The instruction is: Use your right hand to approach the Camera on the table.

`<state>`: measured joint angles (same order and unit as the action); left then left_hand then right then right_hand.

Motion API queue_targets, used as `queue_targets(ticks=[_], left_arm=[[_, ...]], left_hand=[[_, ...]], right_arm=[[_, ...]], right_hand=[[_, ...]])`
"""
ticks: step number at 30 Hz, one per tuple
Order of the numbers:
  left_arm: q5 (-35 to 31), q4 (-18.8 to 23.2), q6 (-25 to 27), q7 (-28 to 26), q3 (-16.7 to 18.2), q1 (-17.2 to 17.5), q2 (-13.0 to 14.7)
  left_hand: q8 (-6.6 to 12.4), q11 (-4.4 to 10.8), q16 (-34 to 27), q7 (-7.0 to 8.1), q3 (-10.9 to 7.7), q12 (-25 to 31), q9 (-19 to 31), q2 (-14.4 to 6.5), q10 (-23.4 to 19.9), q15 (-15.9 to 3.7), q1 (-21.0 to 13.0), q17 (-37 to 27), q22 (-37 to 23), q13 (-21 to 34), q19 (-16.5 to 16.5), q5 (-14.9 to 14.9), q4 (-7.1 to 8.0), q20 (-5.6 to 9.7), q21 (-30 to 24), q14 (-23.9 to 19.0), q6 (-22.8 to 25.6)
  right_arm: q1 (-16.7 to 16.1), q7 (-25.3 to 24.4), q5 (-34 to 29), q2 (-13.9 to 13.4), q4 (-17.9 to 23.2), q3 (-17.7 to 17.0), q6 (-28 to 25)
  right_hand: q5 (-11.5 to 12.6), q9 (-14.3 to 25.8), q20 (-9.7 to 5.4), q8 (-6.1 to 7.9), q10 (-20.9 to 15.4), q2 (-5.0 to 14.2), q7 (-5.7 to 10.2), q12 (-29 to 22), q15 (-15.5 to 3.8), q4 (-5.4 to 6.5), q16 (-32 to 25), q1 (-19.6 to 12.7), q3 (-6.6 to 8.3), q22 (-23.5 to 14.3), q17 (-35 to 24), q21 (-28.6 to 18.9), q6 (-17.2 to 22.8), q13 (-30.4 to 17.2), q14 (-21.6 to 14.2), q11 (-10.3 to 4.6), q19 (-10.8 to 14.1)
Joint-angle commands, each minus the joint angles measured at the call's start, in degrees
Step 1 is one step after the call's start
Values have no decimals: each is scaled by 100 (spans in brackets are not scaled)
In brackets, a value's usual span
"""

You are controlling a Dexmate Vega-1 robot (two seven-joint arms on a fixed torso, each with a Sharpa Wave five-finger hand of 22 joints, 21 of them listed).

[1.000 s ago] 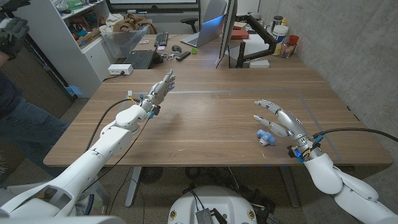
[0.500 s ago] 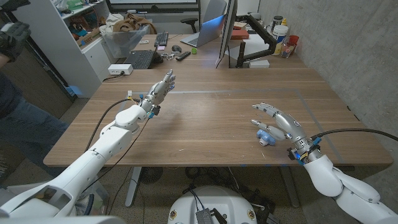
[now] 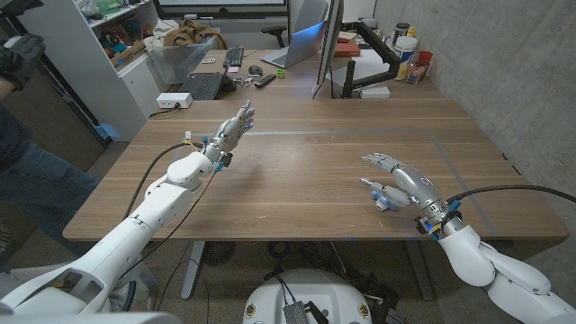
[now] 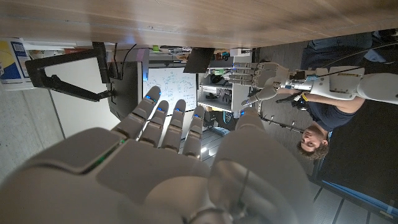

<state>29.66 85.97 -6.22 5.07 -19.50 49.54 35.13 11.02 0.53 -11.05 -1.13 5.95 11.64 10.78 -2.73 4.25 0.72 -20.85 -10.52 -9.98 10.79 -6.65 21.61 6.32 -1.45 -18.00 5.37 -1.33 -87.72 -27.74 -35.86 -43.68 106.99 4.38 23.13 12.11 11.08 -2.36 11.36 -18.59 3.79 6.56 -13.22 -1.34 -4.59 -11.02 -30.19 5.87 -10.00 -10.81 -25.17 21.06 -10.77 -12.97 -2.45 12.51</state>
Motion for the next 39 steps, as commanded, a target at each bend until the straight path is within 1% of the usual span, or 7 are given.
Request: queue_targets(ticks=[1, 11, 16, 19, 22, 28, 39], left_arm=[[-32, 106, 26, -12, -13, 22, 53], [-39, 174, 29, -45, -17, 61, 78], [-35, 206, 40, -56, -22, 75, 85], [-51, 217, 42, -69, -39, 88, 85], [-73, 237, 67, -107, -50, 95, 91], [-69, 258, 69, -129, -51, 102, 89], [-107, 369, 183, -211, -72, 135, 140]], left_hand=[[40, 2, -4, -18, 28, 15, 19, -43, -12, -14, -1, -19, -32, 15, 2, 2, 22, -2, 21, -20, -6], [43, -5, -5, -13, 40, 16, 19, -46, -17, -13, -4, -20, -33, 15, 4, 1, 22, -13, 37, -26, 0], [44, -1, -4, -12, 46, 16, 19, -49, -17, -11, -5, -20, -33, 15, 7, 0, 23, -22, 46, -27, 2], [46, 3, -5, -11, 51, 17, 19, -51, -20, -8, -6, -20, -34, 15, 3, 0, 23, -34, 53, -28, 6], [45, -3, -5, -9, 55, 18, 19, -52, -24, 4, -6, -20, -34, 15, 3, -1, 23, -43, 59, -30, 5], [43, -10, -4, -5, 64, 14, 19, -56, -16, 9, -7, -20, -35, 16, 17, -2, 23, -50, 65, -30, 0], [45, -18, -2, -3, 80, 15, 19, -62, -21, 11, -9, -20, -36, 16, 30, -3, 24, -53, 81, -29, 3]], right_arm=[[26, -134, -275, -165, 52, 157, -373], [78, -178, -334, -321, 47, 309, -680], [93, -211, -342, -405, 51, 388, -809], [80, -268, -363, -458, 58, 414, -880], [65, -297, -398, -510, 79, 440, -981], [67, -305, -552, -627, 122, 540, -1258], [184, -435, -694, -821, 115, 818, -1522]], right_hand=[[28, 7, 9, -22, 26, 36, 44, 30, 15, -10, 20, -15, 23, -17, -8, 53, -2, -14, 14, -10, -54], [30, 8, 76, -28, 62, 47, 63, 45, 46, -19, 28, -18, 33, -17, -7, 94, -32, -15, 52, -11, -85], [29, 8, 114, -67, 105, 42, 85, 62, 64, -29, 32, -16, 34, -16, -7, 124, -150, -16, 80, -32, -89], [28, 8, 133, -96, 136, 26, 176, 73, 70, -41, 33, -17, 31, -15, -5, 148, -256, -17, 96, -32, -93], [27, 7, 148, -101, 163, 10, 220, 83, 77, -53, 31, -23, 29, -14, -3, 161, -294, -18, 95, -25, -93], [29, 7, 194, -91, 175, -10, 230, 85, 94, -72, 38, -32, 28, -14, -1, 195, -310, -18, 123, -18, -124], [32, 6, 203, -93, 182, -19, 240, 84, 85, -93, 26, -46, 34, -14, 0, 225, -376, -19, 114, -19, -118]])
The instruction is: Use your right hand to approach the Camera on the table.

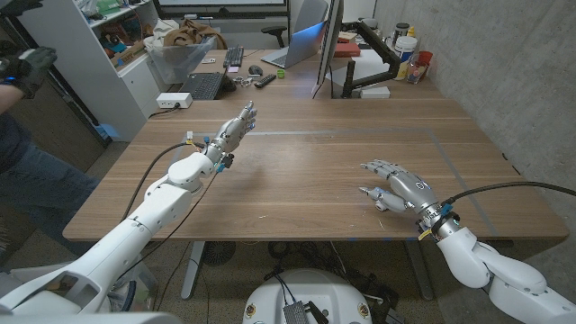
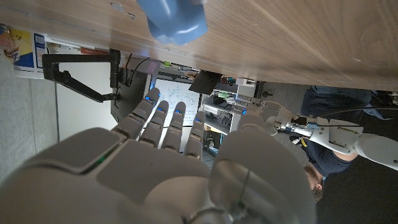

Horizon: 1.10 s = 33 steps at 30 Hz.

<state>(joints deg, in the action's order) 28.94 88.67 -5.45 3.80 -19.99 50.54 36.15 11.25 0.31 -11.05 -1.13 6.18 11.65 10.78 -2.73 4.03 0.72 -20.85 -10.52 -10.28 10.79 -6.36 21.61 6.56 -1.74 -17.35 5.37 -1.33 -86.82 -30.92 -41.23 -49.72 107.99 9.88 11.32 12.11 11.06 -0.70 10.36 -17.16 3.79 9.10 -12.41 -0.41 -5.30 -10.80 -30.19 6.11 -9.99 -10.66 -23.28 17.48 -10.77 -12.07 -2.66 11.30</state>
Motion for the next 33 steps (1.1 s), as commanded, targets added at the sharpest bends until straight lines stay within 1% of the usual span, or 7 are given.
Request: queue_targets(ticks=[1, 5, 10, 17, 29, 33], left_arm=[[-34, 104, 103, -84, -23, 39, 40], [-32, 121, 98, -93, -23, 48, 42], [-32, 130, 77, -107, -23, 62, 36], [-37, 123, 50, -110, -42, 65, 17], [-52, 71, 36, -72, -87, 8, -5], [-58, 40, 25, -43, -103, -41, -16]], left_hand=[[22, 2, -2, -4, 58, 15, 19, -62, 0, 10, -9, -20, -6, 16, 3, -3, 1, -27, 17, -29, 4], [22, 4, -1, 7, 65, 16, 19, -64, -3, 13, -10, -21, -7, 16, 6, -4, 1, -27, 23, -29, 4], [24, 2, -2, 1, 70, 14, 19, -66, 1, 15, -11, -21, -7, 16, 7, -4, 1, -30, 30, -33, 8], [23, 3, 2, 9, 81, 14, 19, -70, -2, 17, -13, -21, -8, 16, 10, -5, 1, -33, 43, -24, 7], [26, 3, 2, 8, 96, 13, 19, -76, -1, 18, -17, -21, -9, 16, 11, -6, 1, -36, 63, -28, 15], [26, 6, 2, 7, 102, 13, 19, -79, 0, 16, -18, -21, -9, 16, 15, -7, 1, -34, 70, -26, 17]], right_arm=[[100, -125, -147, -233, 19, 285, -356], [121, -148, -161, -301, 61, 347, -462], [145, -209, -332, -393, 138, 451, -657], [197, -211, -302, -519, 174, 572, -744], [297, -312, -210, -615, 154, 747, -841], [345, -315, -290, -651, 174, 826, -944]], right_hand=[[33, 7, 40, 7, 39, -19, -12, 3, -11, -23, 5, -48, 11, -14, -16, 38, -22, -20, 28, 2, 7], [38, 7, 40, 13, 37, -25, -13, 1, -12, -30, 1, -52, 12, -14, -15, 48, -24, -20, 23, 0, 6], [44, 7, 53, 29, 34, -29, -19, -1, -17, -37, -7, -57, 14, -15, -15, 58, -1, -21, 7, 0, 9], [55, 6, 60, 52, 21, -24, -23, -8, -37, -46, -23, -65, 21, -15, -17, 76, 37, -21, -31, -4, 16], [67, 6, 67, 63, 13, 0, -34, -13, -38, -51, -26, -74, 37, -16, -19, 95, 47, -21, -34, -8, 24], [71, 6, 69, 67, 14, 7, -40, -13, -39, -52, -28, -76, 41, -17, -20, 101, 53, -22, -39, -8, 26]])
